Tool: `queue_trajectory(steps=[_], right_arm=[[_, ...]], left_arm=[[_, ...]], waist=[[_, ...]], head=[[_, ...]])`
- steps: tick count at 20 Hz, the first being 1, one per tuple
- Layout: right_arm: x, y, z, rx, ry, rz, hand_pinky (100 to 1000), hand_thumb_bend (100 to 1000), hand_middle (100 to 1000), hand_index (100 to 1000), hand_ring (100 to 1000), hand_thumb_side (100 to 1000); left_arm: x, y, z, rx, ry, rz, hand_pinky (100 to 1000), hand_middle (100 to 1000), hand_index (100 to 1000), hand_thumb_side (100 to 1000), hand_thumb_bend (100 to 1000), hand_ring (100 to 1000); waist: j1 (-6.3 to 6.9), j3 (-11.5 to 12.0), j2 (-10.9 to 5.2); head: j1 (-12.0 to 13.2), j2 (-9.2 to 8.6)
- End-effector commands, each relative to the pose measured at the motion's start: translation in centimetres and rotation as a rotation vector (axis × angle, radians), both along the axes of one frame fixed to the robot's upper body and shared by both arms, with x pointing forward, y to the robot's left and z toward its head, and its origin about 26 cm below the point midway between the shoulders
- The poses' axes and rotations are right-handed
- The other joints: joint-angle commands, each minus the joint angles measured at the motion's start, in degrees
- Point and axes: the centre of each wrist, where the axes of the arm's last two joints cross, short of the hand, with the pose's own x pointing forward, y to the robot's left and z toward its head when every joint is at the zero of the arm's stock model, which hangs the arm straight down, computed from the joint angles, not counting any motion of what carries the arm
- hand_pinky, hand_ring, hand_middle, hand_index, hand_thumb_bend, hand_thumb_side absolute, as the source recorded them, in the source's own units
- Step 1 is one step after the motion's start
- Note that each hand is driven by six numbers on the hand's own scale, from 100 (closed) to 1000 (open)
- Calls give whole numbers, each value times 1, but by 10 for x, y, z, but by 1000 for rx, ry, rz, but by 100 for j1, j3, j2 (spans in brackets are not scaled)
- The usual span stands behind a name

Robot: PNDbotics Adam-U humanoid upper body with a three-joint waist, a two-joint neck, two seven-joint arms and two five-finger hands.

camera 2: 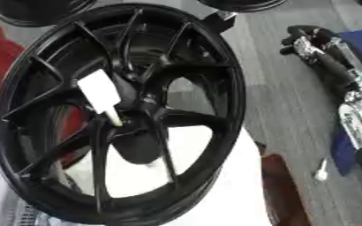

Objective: Pull the pin out of the wheel hub.

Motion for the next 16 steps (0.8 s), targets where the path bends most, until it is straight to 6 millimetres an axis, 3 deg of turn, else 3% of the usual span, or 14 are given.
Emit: queue_trajectory(steps=[1,16], right_arm=[[-1,-3,13,-44,-24,4,974,100,670,792,724,497],[0,-3,12,-40,-13,16,973,100,669,792,723,493]], left_arm=[[2,-5,12,103,-29,-20,807,722,832,596,452,755],[34,-83,35,224,96,-255,800,709,824,598,475,747]], waist=[[-2,-6,-160],[37,-43,-335]], head=[[17,-73],[70,-52]])
